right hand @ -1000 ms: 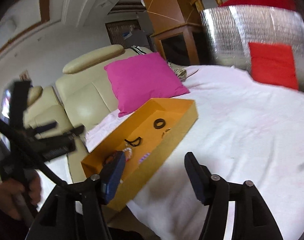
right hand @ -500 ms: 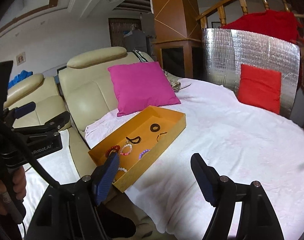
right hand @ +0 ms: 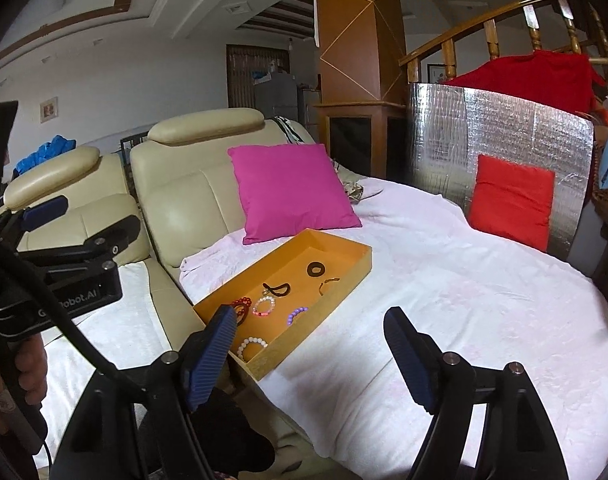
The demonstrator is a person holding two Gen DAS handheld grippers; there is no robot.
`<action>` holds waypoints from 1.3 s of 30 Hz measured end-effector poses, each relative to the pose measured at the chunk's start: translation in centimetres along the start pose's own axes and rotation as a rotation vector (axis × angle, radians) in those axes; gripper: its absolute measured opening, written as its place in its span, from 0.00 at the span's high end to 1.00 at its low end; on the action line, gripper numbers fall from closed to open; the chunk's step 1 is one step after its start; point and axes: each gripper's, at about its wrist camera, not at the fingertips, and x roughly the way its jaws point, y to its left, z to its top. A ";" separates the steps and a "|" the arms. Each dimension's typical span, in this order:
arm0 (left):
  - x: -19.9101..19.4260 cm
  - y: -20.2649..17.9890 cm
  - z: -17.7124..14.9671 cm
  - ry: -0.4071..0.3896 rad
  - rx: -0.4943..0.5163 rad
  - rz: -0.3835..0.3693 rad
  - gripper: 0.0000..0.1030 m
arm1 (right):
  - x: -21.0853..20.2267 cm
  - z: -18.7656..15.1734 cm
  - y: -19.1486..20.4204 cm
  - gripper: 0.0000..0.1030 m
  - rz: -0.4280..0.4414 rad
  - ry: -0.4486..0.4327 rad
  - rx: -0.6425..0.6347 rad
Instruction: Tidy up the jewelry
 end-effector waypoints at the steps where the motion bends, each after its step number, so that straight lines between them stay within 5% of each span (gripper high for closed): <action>1: -0.1 0.1 0.0 -0.003 -0.004 0.000 0.03 | -0.1 0.0 0.2 0.23 0.000 -0.001 -0.002; 39: 1.1 1.9 -1.1 0.036 -0.052 0.040 0.02 | 1.9 0.5 1.9 0.23 -0.012 0.035 0.020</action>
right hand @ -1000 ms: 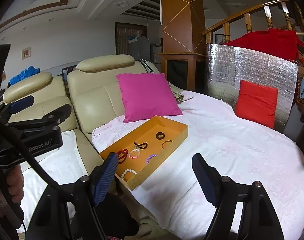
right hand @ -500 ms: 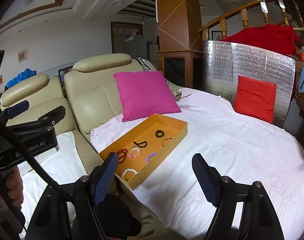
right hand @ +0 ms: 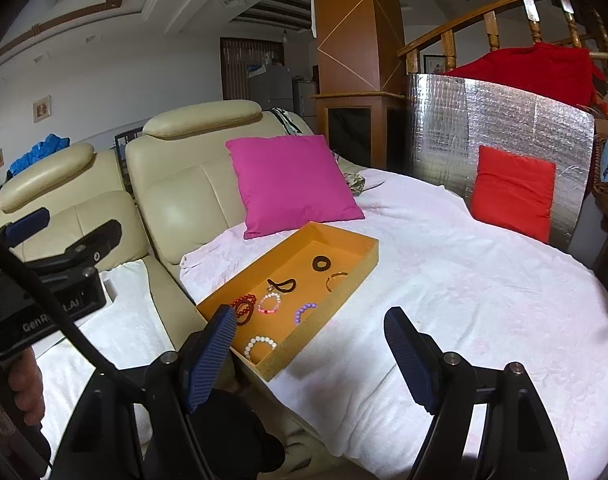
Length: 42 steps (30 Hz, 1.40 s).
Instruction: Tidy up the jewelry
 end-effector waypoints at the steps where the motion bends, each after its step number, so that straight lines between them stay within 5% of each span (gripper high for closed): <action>1: 0.1 0.1 0.0 0.002 -0.002 -0.001 0.02 | 0.1 0.0 0.1 0.23 0.000 0.000 -0.005; 42: 4.3 3.0 0.0 0.054 -0.072 0.036 0.02 | 3.9 2.2 2.0 0.23 0.001 0.025 -0.079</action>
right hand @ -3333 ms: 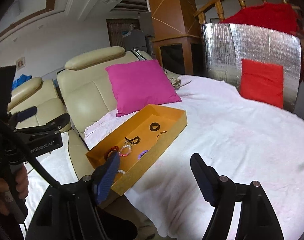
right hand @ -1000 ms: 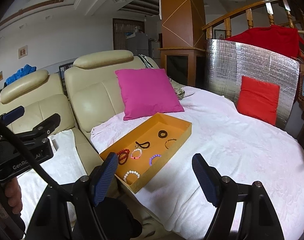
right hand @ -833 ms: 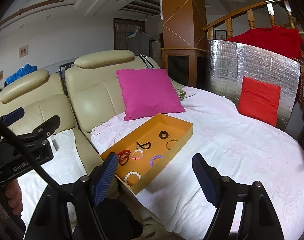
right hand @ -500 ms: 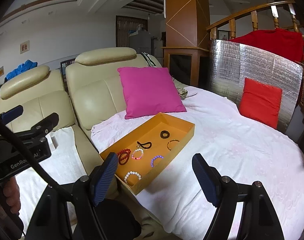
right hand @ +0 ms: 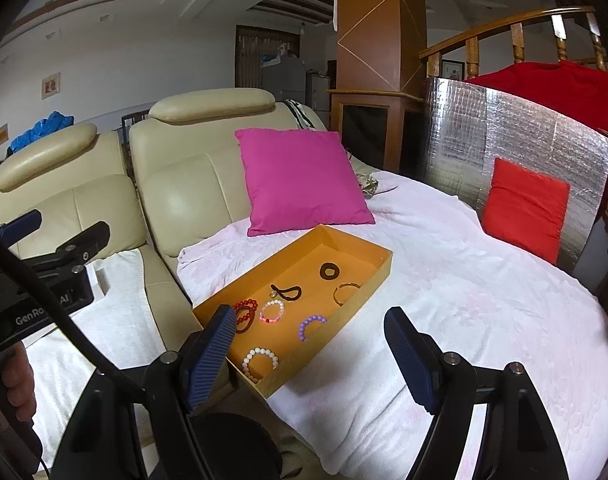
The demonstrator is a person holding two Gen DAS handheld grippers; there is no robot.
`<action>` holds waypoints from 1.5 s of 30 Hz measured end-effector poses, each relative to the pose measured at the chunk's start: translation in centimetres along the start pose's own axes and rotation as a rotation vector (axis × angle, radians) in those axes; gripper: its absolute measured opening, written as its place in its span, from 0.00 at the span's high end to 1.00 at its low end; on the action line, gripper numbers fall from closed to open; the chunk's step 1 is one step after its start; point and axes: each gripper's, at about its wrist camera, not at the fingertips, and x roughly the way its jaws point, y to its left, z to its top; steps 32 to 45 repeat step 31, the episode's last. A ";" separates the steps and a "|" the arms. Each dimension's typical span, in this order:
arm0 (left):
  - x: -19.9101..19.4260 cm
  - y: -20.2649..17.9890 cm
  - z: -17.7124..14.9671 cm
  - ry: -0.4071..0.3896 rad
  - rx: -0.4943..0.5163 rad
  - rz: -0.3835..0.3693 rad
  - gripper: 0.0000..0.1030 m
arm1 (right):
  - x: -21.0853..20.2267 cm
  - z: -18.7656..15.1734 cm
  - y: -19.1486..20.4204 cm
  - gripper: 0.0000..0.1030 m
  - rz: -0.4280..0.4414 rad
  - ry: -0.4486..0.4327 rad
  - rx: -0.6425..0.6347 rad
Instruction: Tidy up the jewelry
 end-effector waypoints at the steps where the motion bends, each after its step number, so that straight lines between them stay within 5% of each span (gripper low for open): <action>1: 0.2 0.0 0.0 0.002 -0.001 0.007 0.02 | 0.2 0.1 0.0 0.23 0.003 0.001 -0.003; 26: 5.8 0.1 0.5 0.073 0.013 0.075 0.02 | 7.3 2.0 0.0 0.23 0.059 0.057 0.007; 31: 7.2 -3.5 1.3 0.069 0.063 0.019 0.03 | 8.5 1.6 -2.5 0.23 0.042 0.050 0.056; 45: 7.2 -3.5 1.3 0.069 0.063 0.019 0.03 | 8.5 1.6 -2.5 0.23 0.042 0.050 0.056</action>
